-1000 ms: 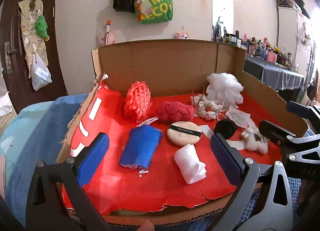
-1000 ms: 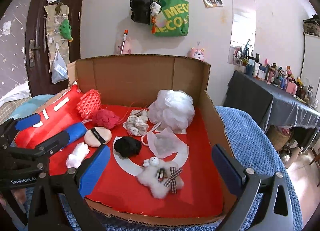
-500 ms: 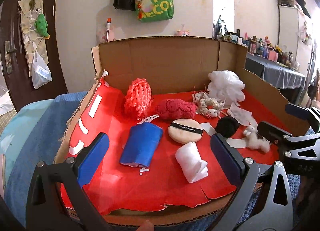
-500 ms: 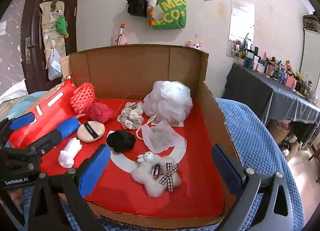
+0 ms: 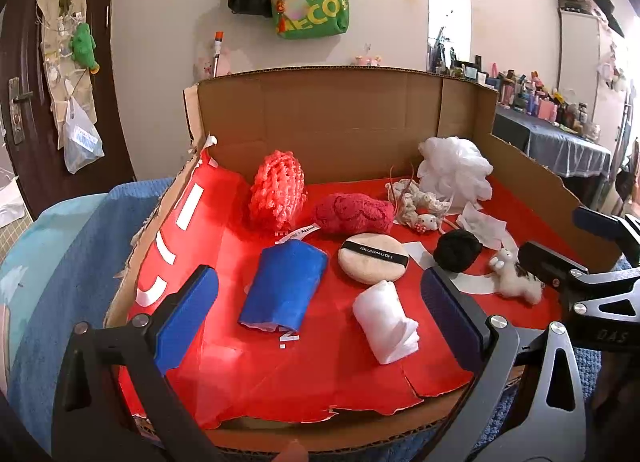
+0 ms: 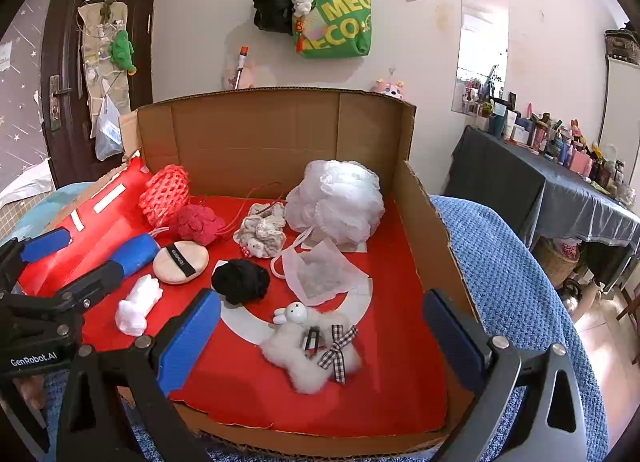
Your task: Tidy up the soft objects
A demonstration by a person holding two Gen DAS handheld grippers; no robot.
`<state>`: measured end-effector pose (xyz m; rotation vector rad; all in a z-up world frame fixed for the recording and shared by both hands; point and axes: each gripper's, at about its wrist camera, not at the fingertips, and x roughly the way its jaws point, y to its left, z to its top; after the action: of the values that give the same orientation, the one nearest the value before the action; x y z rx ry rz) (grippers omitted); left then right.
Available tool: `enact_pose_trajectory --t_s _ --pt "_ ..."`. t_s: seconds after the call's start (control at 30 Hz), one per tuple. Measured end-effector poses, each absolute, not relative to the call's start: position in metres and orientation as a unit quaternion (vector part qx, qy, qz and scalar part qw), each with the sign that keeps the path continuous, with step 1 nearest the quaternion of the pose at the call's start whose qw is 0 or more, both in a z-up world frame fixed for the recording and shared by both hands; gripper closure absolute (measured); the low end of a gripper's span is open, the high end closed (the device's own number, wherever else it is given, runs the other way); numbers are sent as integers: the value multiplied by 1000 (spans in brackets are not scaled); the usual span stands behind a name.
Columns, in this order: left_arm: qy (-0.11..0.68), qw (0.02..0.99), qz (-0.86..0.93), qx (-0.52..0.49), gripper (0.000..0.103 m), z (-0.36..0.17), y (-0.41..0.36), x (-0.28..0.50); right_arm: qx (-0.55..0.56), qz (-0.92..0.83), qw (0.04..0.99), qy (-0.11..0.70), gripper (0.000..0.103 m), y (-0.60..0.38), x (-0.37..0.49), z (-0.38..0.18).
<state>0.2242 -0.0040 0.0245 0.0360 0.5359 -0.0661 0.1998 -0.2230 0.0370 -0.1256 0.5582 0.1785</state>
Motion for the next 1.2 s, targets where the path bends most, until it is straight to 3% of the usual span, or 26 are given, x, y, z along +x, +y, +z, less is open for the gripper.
enact_pose_trajectory --t_s 1.2 --pt "261 964 -35 20 0 25 -5 223 -64 85 956 272 0 -224 200 38"
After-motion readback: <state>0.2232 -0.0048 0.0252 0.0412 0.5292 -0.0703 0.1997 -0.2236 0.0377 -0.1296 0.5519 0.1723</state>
